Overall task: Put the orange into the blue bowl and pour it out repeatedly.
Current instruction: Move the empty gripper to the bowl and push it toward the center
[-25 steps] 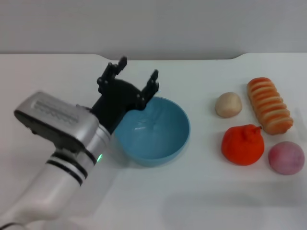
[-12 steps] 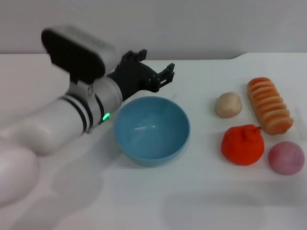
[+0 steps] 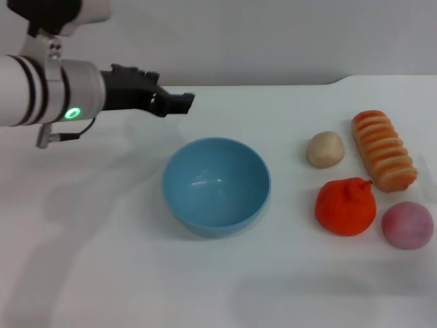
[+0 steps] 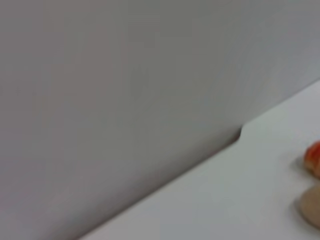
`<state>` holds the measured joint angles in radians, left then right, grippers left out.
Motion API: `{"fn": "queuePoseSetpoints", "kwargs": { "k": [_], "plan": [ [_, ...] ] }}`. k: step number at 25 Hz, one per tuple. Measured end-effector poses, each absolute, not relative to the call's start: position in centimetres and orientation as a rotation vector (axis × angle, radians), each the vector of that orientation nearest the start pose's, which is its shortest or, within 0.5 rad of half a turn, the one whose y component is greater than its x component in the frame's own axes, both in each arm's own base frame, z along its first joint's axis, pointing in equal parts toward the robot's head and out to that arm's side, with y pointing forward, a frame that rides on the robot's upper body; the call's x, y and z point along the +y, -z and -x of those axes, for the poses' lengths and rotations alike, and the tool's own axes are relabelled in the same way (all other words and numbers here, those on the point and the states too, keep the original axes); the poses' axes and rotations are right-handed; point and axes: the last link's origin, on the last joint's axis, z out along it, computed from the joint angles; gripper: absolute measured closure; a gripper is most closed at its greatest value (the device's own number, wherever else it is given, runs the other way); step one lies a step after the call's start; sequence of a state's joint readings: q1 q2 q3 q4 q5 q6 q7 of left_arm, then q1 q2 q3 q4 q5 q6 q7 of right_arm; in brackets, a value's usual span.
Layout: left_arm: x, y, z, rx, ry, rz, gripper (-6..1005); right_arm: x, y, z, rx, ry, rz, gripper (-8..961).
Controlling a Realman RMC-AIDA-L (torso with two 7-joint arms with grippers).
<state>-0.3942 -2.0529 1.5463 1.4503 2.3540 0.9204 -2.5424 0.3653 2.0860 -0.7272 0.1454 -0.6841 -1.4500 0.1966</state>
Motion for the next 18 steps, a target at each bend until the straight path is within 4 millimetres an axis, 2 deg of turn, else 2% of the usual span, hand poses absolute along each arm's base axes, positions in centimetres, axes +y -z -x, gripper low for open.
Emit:
{"fn": "queuePoseSetpoints", "kwargs": {
  "k": [3,10,18],
  "plan": [
    [37.9,-0.6,17.1,-0.825,0.174,2.381,309,26.6,0.7,-35.9,0.573,-0.72,1.507,256],
    [37.6,0.3,17.4,-0.977,0.231,2.431,325,26.8,0.5,-35.9,0.567,-0.723,1.503,256],
    [37.4,2.7,20.1,-1.122,0.19,2.425,344,26.9,0.5,-35.9,0.567,-0.716,1.503,257]
  ]
}}
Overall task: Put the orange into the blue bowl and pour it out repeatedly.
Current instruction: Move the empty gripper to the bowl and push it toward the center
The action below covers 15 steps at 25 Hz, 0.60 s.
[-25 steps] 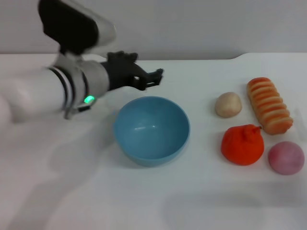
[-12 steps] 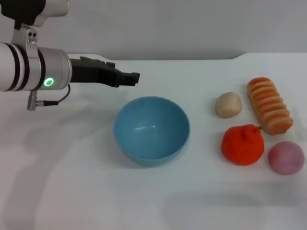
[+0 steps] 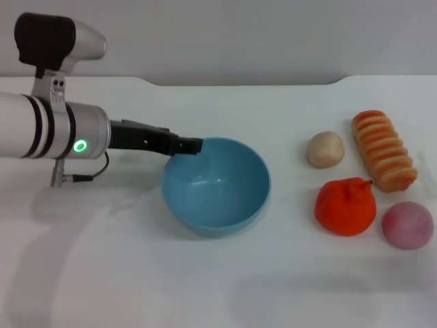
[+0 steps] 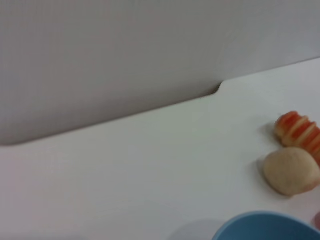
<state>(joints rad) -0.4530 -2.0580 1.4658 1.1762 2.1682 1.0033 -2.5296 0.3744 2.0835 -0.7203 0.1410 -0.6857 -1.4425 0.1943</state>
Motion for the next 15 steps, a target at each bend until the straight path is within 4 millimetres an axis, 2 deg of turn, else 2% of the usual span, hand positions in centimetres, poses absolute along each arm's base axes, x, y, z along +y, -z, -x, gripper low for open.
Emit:
{"fn": "queuePoseSetpoints", "kwargs": {
  "k": [4,15],
  "plan": [
    [37.4,3.4,21.0,-1.16,0.188,2.413,354,26.8,0.5,-36.0,0.567,-0.711,1.501,257],
    [36.8,4.9,21.7,-1.157,0.153,2.442,380,26.8,0.3,-36.2,0.566,-0.704,1.496,257]
  ]
}}
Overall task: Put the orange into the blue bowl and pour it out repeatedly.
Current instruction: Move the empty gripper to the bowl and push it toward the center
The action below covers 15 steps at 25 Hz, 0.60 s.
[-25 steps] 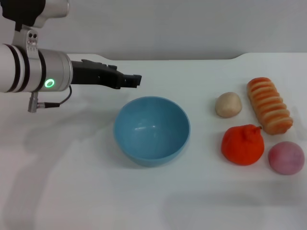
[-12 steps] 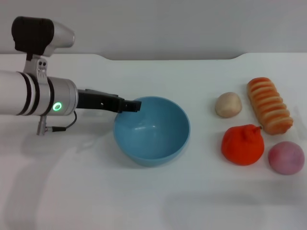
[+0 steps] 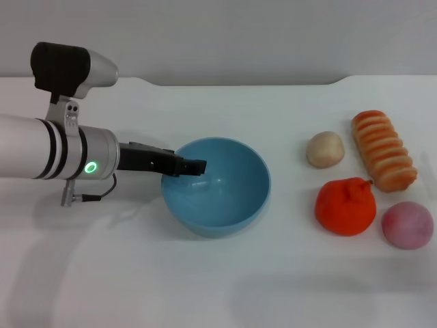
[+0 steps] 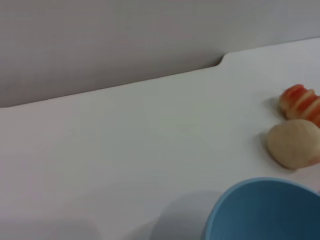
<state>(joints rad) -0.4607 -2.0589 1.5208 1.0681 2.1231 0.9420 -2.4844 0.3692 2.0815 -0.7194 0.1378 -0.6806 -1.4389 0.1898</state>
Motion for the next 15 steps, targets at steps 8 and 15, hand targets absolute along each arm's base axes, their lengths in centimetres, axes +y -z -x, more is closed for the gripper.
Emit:
{"fn": "queuePoseSetpoints", "kwargs": {
  "k": [8,15],
  "plan": [
    [36.5,5.9,22.4,-1.157,0.107,2.449,399,27.0,0.4,-36.3,0.576,-0.692,1.501,257],
    [36.3,7.0,22.1,-1.088,0.067,2.487,416,27.1,0.4,-36.4,0.575,-0.689,1.502,257]
  ]
}}
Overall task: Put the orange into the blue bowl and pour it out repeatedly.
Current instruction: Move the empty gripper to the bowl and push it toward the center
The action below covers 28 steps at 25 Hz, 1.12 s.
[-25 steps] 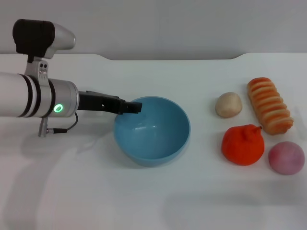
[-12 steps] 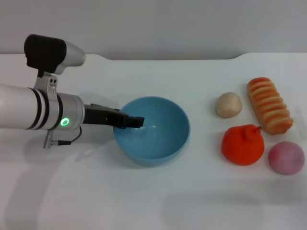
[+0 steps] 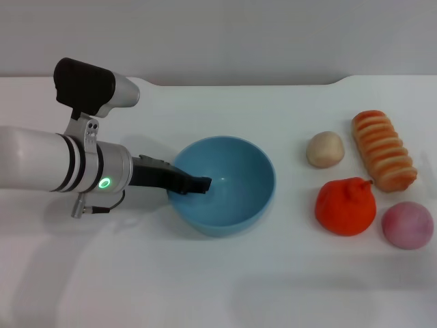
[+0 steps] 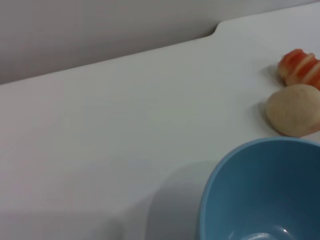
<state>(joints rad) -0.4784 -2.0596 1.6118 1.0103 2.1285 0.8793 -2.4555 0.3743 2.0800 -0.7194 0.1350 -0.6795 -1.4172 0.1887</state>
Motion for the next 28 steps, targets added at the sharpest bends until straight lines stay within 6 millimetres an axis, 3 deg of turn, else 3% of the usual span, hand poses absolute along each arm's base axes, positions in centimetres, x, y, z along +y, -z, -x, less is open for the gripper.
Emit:
{"fn": "queuePoseSetpoints", "kwargs": {
  "k": [6,16,22,28],
  "plan": [
    [36.5,6.7,22.0,-1.061,0.065,2.494,430,27.0,0.4,-36.3,0.576,-0.689,1.503,258],
    [36.7,7.2,21.8,-1.013,0.05,2.517,658,27.0,0.4,-36.3,0.577,-0.689,1.501,258],
    [36.9,7.1,21.3,-1.026,0.081,2.511,888,27.0,0.4,-36.4,0.578,-0.687,1.501,258],
    [37.6,6.8,20.4,-0.98,0.094,2.522,1001,27.2,1.0,-36.5,0.593,-0.666,1.541,258]
  ]
}}
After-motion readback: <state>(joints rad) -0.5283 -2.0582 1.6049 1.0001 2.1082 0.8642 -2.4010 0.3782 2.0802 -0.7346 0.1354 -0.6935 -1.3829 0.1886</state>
